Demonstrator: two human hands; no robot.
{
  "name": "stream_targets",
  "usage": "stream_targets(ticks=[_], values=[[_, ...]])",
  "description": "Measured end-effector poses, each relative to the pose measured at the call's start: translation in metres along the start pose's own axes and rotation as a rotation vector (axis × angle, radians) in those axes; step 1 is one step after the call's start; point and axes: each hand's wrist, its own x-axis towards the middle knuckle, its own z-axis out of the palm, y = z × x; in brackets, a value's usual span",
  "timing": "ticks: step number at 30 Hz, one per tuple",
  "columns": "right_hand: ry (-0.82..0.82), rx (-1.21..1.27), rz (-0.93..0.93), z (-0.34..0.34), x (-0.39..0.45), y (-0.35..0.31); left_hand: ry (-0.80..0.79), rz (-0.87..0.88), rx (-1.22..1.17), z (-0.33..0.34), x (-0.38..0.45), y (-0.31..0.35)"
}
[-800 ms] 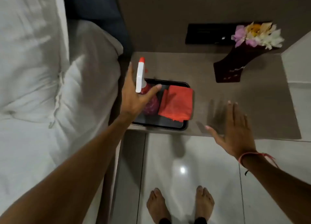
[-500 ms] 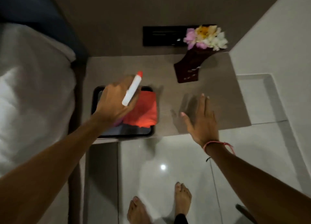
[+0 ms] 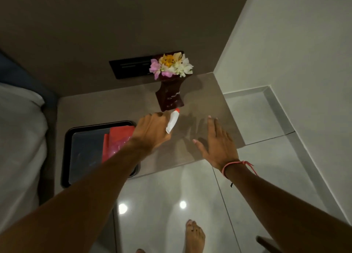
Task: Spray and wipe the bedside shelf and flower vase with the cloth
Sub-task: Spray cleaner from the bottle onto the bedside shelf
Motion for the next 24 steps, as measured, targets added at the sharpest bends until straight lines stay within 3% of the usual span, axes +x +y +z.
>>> stream_targets(ticks=[12, 19, 24], values=[[-0.129, -0.049, -0.072, 0.006, -0.016, -0.009, -0.047, -0.218, -0.05, -0.003, -0.03, -0.04], [-0.187, -0.002, -0.17, 0.028, -0.02, -0.094, 0.417, -0.416, -0.262, -0.043, -0.081, -0.12], [-0.22, 0.071, -0.301, 0.043, -0.006, -0.17, 0.591, -0.517, -0.32, -0.035, -0.114, -0.178]])
